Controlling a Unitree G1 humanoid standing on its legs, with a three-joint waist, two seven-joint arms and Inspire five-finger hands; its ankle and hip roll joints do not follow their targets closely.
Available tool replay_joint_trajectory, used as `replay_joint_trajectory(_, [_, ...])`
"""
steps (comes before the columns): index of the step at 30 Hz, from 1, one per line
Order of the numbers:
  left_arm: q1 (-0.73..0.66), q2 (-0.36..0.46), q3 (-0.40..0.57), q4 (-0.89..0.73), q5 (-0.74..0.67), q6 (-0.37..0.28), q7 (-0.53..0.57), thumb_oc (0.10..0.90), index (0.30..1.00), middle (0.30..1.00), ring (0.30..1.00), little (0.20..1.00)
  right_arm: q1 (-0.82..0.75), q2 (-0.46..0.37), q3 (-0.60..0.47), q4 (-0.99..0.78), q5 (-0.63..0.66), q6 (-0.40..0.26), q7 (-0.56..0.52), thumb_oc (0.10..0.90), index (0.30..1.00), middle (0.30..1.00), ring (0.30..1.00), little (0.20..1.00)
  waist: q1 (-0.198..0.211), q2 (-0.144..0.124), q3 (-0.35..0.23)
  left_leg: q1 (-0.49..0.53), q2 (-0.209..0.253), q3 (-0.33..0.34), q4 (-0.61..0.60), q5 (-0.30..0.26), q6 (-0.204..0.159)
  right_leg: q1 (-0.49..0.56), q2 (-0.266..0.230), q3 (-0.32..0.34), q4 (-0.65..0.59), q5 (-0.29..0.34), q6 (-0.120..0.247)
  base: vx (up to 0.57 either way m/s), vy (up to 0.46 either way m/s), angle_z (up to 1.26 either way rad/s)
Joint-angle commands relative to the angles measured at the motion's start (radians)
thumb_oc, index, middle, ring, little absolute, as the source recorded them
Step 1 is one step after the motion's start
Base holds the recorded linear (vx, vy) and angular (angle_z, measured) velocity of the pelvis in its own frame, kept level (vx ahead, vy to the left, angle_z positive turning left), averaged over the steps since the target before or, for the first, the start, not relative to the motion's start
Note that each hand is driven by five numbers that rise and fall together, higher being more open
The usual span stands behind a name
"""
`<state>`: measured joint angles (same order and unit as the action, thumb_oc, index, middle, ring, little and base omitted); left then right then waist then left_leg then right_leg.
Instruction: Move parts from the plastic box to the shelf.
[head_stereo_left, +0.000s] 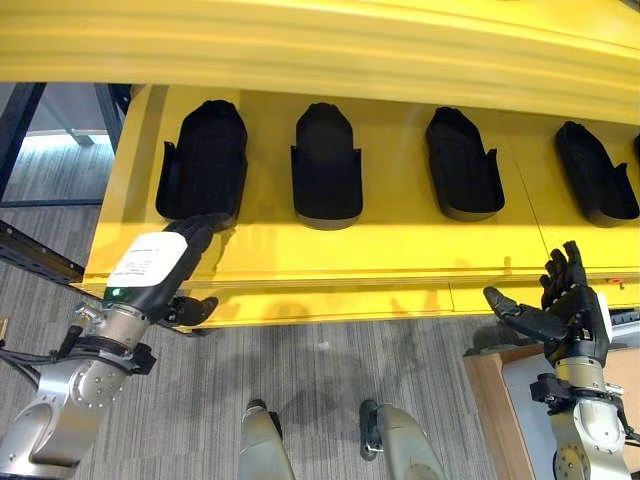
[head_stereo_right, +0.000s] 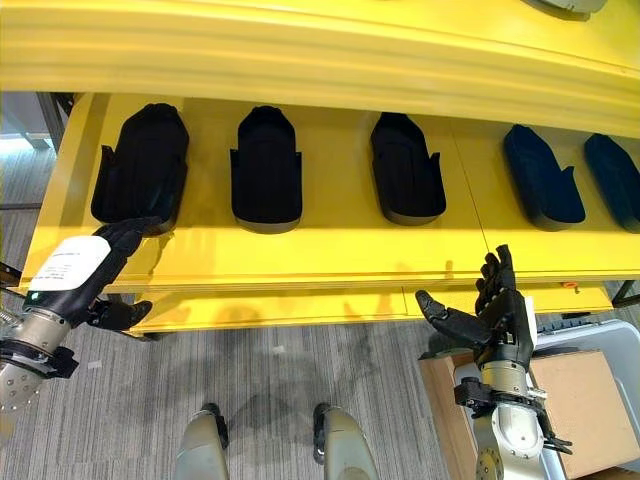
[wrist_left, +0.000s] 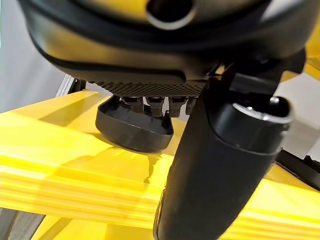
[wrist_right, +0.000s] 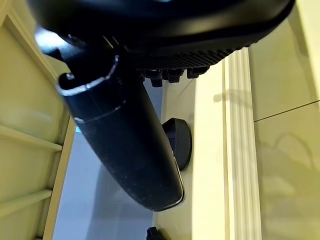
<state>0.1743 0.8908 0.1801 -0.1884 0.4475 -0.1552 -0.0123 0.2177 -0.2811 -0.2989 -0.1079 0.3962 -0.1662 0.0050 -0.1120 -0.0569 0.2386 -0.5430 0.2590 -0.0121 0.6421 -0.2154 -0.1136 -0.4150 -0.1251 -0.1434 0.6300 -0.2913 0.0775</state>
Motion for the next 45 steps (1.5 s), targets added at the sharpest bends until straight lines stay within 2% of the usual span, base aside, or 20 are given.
replay_joint_trajectory(1, [-0.126, 0.034, 0.007, -0.002, 0.014, -0.026, 0.028, 0.900, 1.000, 1.000, 1.000, 1.000, -0.061, -0.057, -0.088, -0.088, 0.023, -0.086, -0.011, 0.900, 1.000, 1.000, 1.000, 1.000, -0.043, 0.021, -0.041, 0.062, 0.052, 0.025, -0.052, -0.008, 0.032, 0.055, -0.011, 0.069, -0.054, -0.008, 0.000, 0.00, 0.000, 0.00])
replay_joint_trajectory(3, [-0.137, 0.033, 0.000, 0.005, 0.016, -0.023, 0.023, 0.900, 1.000, 1.000, 1.000, 1.000, -0.061, -0.057, -0.087, -0.087, 0.021, -0.083, -0.010, 0.900, 1.000, 1.000, 1.000, 1.000, -0.044, 0.020, -0.041, 0.063, 0.051, 0.027, -0.052, -0.009, 0.032, 0.054, -0.010, 0.070, -0.054, -0.007, 0.000, -0.04, 0.001, 0.00])
replay_joint_trajectory(4, [-0.146, 0.031, -0.007, 0.010, 0.016, -0.024, 0.021, 0.900, 1.000, 1.000, 1.000, 1.000, -0.061, -0.056, -0.088, -0.085, 0.021, -0.083, -0.012, 0.900, 1.000, 1.000, 1.000, 1.000, -0.044, 0.019, -0.036, 0.053, 0.052, 0.034, -0.054, 0.014, 0.038, 0.044, -0.013, 0.063, -0.056, 0.009, -0.006, 0.00, 0.000, 0.00])
replay_joint_trajectory(5, [-0.150, 0.027, -0.011, 0.012, 0.014, -0.024, 0.018, 0.900, 1.000, 1.000, 1.000, 1.000, -0.061, -0.055, -0.088, -0.084, 0.022, -0.082, -0.013, 0.900, 1.000, 1.000, 1.000, 1.000, -0.046, 0.019, -0.041, 0.062, 0.051, 0.027, -0.053, -0.008, 0.032, 0.052, -0.010, 0.071, -0.054, -0.008, -0.002, -0.08, 0.001, 0.01])
replay_joint_trajectory(6, [-0.155, 0.024, -0.020, 0.016, 0.012, -0.024, 0.014, 0.900, 1.000, 1.000, 1.000, 1.000, -0.062, -0.054, -0.086, -0.083, 0.023, -0.083, -0.013, 0.900, 1.000, 1.000, 1.000, 1.000, -0.045, 0.018, -0.035, 0.053, 0.052, 0.034, -0.051, 0.012, 0.037, 0.044, -0.013, 0.063, -0.055, 0.007, -0.007, 0.00, 0.000, 0.00])
replay_joint_trajectory(12, [-0.176, 0.015, -0.041, 0.029, 0.012, -0.020, 0.000, 0.900, 1.000, 1.000, 1.000, 1.000, -0.064, -0.052, -0.086, -0.086, 0.021, -0.077, -0.009, 0.900, 1.000, 1.000, 1.000, 1.000, -0.048, 0.019, -0.039, 0.046, 0.053, 0.033, -0.052, 0.015, 0.037, 0.036, -0.011, 0.064, -0.053, 0.009, -0.008, 0.00, 0.000, 0.00])
replay_joint_trajectory(13, [-0.178, 0.012, -0.043, 0.032, 0.011, -0.021, 0.000, 0.900, 1.000, 1.000, 1.000, 1.000, -0.064, -0.051, -0.088, -0.087, 0.021, -0.077, -0.008, 0.900, 1.000, 1.000, 1.000, 1.000, -0.050, 0.020, -0.043, 0.053, 0.052, 0.027, -0.049, -0.003, 0.032, 0.042, -0.008, 0.070, -0.050, -0.005, -0.004, 0.00, 0.000, 0.00])
replay_joint_trajectory(14, [-0.181, 0.012, -0.043, 0.034, 0.009, -0.021, 0.000, 0.900, 1.000, 1.000, 1.000, 1.000, -0.065, -0.051, -0.088, -0.086, 0.022, -0.077, -0.007, 0.900, 1.000, 1.000, 1.000, 1.000, -0.049, 0.020, -0.039, 0.046, 0.053, 0.033, -0.050, 0.014, 0.037, 0.035, -0.010, 0.064, -0.051, 0.007, -0.008, 0.09, 0.000, -0.01])
replay_joint_trajectory(15, [-0.182, 0.011, -0.045, 0.037, 0.010, -0.019, -0.003, 0.900, 1.000, 1.000, 1.000, 1.000, -0.064, -0.051, -0.088, -0.085, 0.024, -0.075, -0.007, 0.900, 1.000, 1.000, 1.000, 1.000, -0.051, 0.021, -0.044, 0.055, 0.052, 0.025, -0.046, -0.008, 0.032, 0.043, -0.009, 0.072, -0.047, -0.010, -0.003, 0.00, 0.000, 0.00])
replay_joint_trajectory(18, [-0.197, 0.002, -0.056, 0.044, 0.015, -0.017, 0.000, 0.900, 1.000, 1.000, 1.000, 1.000, -0.065, -0.051, -0.088, -0.085, 0.022, -0.074, -0.008, 0.900, 1.000, 1.000, 1.000, 1.000, -0.052, 0.021, -0.039, 0.044, 0.054, 0.032, -0.046, 0.012, 0.038, 0.033, -0.011, 0.065, -0.046, 0.004, -0.010, -0.05, 0.002, -0.01])
replay_joint_trajectory(45, [-0.317, -0.066, -0.119, 0.158, 0.015, 0.013, 0.041, 0.900, 1.000, 1.000, 1.000, 1.000, -0.074, -0.052, -0.080, -0.081, 0.014, -0.065, -0.016, 0.900, 1.000, 1.000, 1.000, 1.000, -0.069, 0.024, -0.062, 0.027, 0.059, 0.033, -0.039, 0.013, 0.033, 0.009, 0.000, 0.071, -0.030, 0.001, -0.016, 0.00, 0.000, 0.00])
